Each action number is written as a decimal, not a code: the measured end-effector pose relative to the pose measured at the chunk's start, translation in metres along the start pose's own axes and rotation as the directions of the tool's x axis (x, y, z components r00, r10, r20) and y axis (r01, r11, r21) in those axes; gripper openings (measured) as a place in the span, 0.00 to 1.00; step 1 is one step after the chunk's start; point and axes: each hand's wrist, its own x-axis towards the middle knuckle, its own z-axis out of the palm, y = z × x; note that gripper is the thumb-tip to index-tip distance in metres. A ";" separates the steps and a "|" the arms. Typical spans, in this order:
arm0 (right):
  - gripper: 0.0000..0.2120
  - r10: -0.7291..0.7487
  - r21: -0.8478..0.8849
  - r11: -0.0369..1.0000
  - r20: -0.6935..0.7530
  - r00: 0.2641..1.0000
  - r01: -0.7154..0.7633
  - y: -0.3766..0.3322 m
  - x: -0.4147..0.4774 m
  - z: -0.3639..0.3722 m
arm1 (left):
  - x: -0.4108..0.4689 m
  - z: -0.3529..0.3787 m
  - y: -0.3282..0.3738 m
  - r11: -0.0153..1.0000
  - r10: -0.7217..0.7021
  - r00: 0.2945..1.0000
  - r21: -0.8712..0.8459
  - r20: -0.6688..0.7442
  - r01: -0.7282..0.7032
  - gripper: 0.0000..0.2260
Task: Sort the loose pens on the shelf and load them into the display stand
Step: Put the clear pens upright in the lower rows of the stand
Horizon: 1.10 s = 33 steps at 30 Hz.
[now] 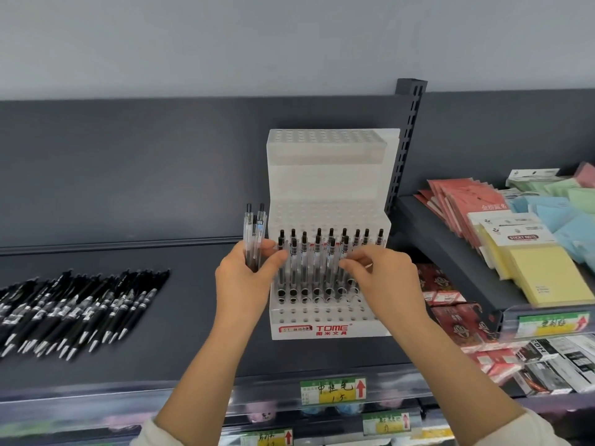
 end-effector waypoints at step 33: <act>0.03 0.079 0.376 0.926 -0.298 0.951 0.041 0.007 -0.007 -0.030 | -0.052 -0.028 -0.009 0.977 -0.098 0.968 -0.162 0.230 0.137 0.15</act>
